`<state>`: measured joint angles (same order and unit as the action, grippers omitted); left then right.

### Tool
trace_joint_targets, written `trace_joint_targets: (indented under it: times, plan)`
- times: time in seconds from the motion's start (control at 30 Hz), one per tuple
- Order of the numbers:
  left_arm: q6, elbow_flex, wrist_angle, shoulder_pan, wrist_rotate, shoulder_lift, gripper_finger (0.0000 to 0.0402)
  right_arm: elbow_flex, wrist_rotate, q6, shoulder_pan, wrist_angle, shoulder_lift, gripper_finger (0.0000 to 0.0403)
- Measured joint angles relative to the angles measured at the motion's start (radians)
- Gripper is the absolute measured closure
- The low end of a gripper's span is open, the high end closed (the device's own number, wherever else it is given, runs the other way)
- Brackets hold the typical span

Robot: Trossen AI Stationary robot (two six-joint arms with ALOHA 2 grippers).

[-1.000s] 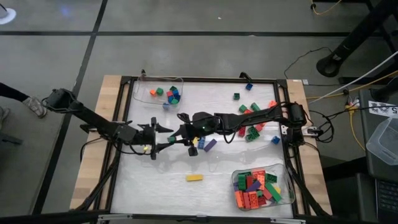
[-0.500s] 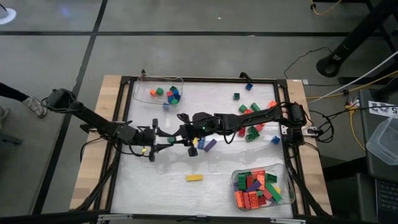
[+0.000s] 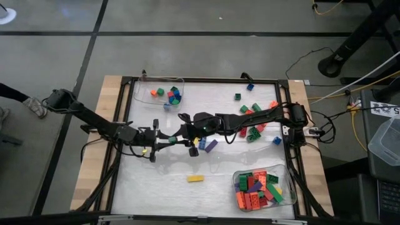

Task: Sort blocks by size
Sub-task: Put the square green game piece into the top transparent bin

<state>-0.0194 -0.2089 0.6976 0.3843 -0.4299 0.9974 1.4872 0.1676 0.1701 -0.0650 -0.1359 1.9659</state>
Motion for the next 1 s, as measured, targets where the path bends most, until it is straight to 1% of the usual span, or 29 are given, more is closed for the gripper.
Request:
trace_joint_targets:
  times: [0.17,0.27,0.4,0.5,0.57,0.67,0.83,0.9,1.0]
  plan:
    - [-0.014,0.0,0.001,0.0,0.002,0.0,0.0327,0.0,-0.066,-0.025,-0.001,-0.008,0.0,0.024]
    - [-0.013,0.0,0.0,-0.001,0.0,0.0,0.0323,0.0,-0.096,-0.029,-0.001,-0.007,0.0,0.0207]
    - [-0.013,0.0,-0.003,-0.01,-0.011,0.0,0.0326,0.0,-0.17,-0.029,-0.002,0.003,-0.005,0.0166]
    - [-0.047,-0.002,0.005,-0.032,-0.05,0.0,0.0325,0.0,-0.239,-0.028,0.001,0.037,-0.04,0.0146]
    - [-0.057,-0.002,0.0,-0.055,-0.082,0.0,0.0321,0.0,-0.293,-0.024,0.004,0.069,-0.082,0.0141]
    - [-0.055,-0.002,0.004,-0.104,-0.128,0.0,0.032,0.0,-0.366,-0.005,0.01,0.162,-0.159,0.014]
    - [-0.052,-0.002,0.0,-0.224,-0.263,0.0,0.0322,0.0,-0.476,-0.02,0.026,0.386,-0.293,0.0147]
    - [-0.052,-0.002,-0.005,-0.289,-0.307,-0.001,0.0319,0.001,-0.511,-0.063,0.036,0.493,-0.348,0.0152]
    - [-0.052,-0.002,-0.012,-0.395,-0.322,0.0,0.0313,0.001,-0.543,-0.168,0.062,0.684,-0.413,0.0158]
